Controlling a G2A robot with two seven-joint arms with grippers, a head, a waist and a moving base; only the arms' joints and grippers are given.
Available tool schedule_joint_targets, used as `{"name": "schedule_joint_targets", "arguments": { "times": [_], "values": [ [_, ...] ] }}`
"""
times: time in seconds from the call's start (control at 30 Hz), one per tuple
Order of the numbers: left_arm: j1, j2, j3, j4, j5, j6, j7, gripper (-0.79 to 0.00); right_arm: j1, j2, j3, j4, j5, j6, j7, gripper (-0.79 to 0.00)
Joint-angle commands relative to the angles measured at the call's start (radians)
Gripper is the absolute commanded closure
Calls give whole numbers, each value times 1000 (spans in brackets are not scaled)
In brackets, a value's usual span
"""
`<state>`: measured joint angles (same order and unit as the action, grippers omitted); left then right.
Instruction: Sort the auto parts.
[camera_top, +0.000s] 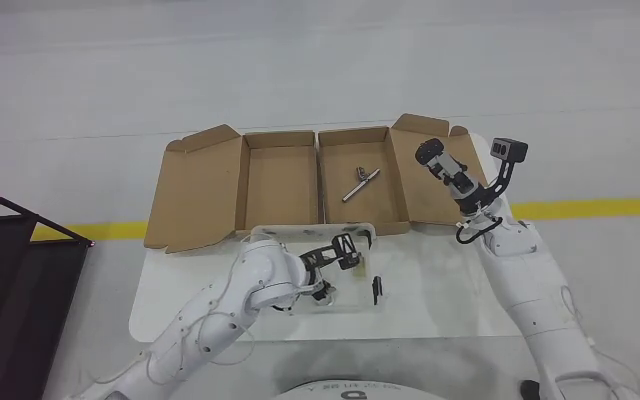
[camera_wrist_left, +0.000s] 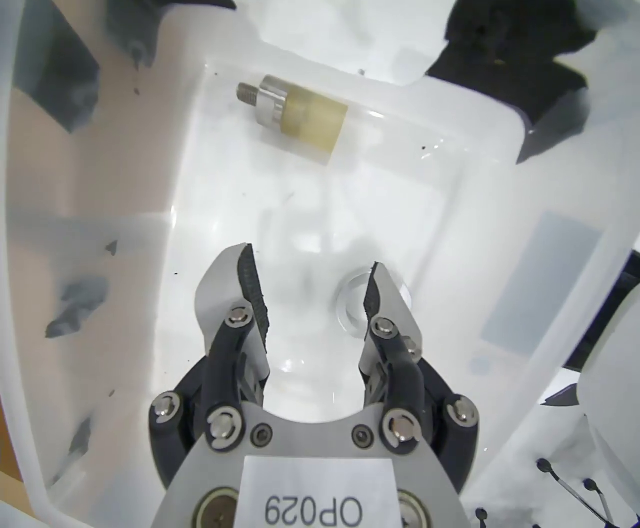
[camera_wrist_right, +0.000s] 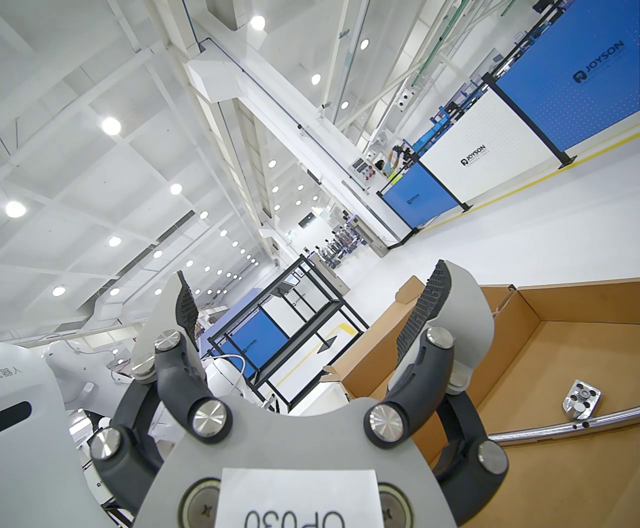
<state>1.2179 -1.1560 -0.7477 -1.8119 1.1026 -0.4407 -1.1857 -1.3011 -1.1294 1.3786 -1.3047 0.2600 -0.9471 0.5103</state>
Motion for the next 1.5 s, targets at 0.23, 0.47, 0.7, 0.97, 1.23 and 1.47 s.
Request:
{"name": "schedule_joint_targets", "arguments": {
  "times": [0.23, 0.47, 0.7, 0.97, 1.23, 1.47],
  "values": [
    [-41, -4, 29, 17, -49, -24, -95, -437, 0, 0, 0, 0, 0, 0, 0, -785],
    [-62, -7, 51, 53, -16, -10, -102, -372, 0, 0, 0, 0, 0, 0, 0, -785],
    [-88, -17, 77, 80, -19, 4, -101, -360, 0, 0, 0, 0, 0, 0, 0, -785],
    [-97, -17, 79, 99, 27, 41, -87, -308, 0, 0, 0, 0, 0, 0, 0, -785],
    [-106, -20, 81, 122, 45, 58, -91, -268, 0, 0, 0, 0, 0, 0, 0, -785],
    [-110, -20, 77, 132, 23, 44, -106, 0, 0, 0, 0, 0, 0, 0, 0, -785]
  ]
}}
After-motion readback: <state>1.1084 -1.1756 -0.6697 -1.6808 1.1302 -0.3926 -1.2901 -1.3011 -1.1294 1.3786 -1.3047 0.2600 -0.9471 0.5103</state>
